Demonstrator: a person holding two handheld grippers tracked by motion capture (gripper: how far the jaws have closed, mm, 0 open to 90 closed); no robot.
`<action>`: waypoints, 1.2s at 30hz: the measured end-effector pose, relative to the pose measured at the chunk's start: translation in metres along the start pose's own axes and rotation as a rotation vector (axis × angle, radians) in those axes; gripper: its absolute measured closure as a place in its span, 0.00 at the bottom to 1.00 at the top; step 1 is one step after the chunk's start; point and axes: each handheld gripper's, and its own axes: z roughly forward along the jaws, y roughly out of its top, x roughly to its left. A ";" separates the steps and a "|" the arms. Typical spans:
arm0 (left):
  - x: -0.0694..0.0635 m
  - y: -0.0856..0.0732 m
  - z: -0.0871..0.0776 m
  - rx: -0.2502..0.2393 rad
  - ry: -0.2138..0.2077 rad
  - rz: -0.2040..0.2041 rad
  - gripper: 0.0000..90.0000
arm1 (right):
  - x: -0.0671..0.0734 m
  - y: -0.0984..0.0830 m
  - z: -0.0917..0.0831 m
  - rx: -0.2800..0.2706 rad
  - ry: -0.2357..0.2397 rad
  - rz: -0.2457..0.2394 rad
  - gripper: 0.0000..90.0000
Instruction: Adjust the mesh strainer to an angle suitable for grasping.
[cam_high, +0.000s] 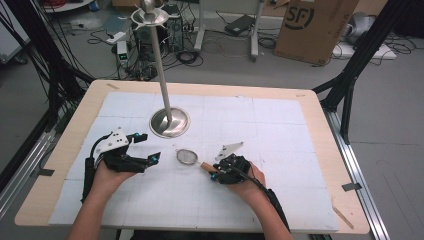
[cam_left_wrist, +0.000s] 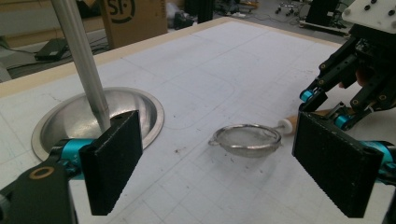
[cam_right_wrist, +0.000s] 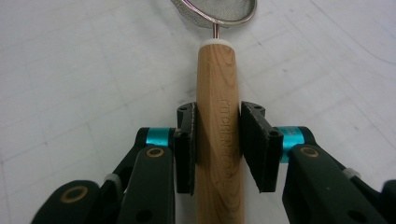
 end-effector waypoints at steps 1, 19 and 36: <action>0.000 0.000 0.000 0.001 0.000 0.001 0.18 | 0.002 0.002 0.001 0.001 0.002 -0.011 0.74; 0.003 0.000 -0.003 -0.009 0.010 -0.007 0.18 | 0.036 0.070 0.051 0.021 0.074 -0.189 0.76; 0.003 0.001 -0.005 -0.015 0.013 -0.012 0.18 | 0.052 0.067 0.048 0.036 0.090 -0.237 0.67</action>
